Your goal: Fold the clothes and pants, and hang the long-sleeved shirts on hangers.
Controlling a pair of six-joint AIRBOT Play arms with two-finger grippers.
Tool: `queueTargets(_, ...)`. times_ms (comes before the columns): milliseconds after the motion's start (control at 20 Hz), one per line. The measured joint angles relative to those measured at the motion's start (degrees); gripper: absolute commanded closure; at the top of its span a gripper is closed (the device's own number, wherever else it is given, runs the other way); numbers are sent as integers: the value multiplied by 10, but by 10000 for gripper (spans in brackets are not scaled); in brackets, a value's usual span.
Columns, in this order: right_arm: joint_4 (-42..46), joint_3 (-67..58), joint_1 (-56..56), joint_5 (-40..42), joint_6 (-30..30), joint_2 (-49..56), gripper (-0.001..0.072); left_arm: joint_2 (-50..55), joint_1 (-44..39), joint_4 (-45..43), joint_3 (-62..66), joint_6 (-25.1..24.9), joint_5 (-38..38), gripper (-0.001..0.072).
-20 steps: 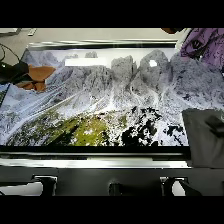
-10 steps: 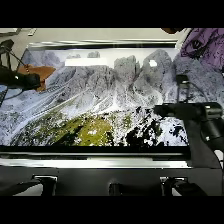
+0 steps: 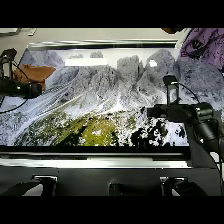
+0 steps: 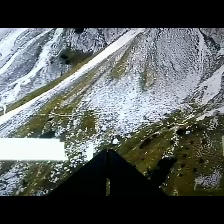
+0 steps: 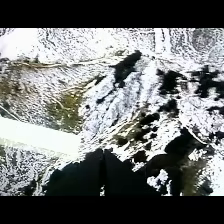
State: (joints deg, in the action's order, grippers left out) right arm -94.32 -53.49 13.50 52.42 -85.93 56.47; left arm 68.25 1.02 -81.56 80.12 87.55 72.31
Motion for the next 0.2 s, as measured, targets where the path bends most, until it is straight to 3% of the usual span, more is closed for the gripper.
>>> queueTargets(200, 0, 0, 2, 0, 0, 0, 678, -2, 0, 0, -3, 0, 1, 685)
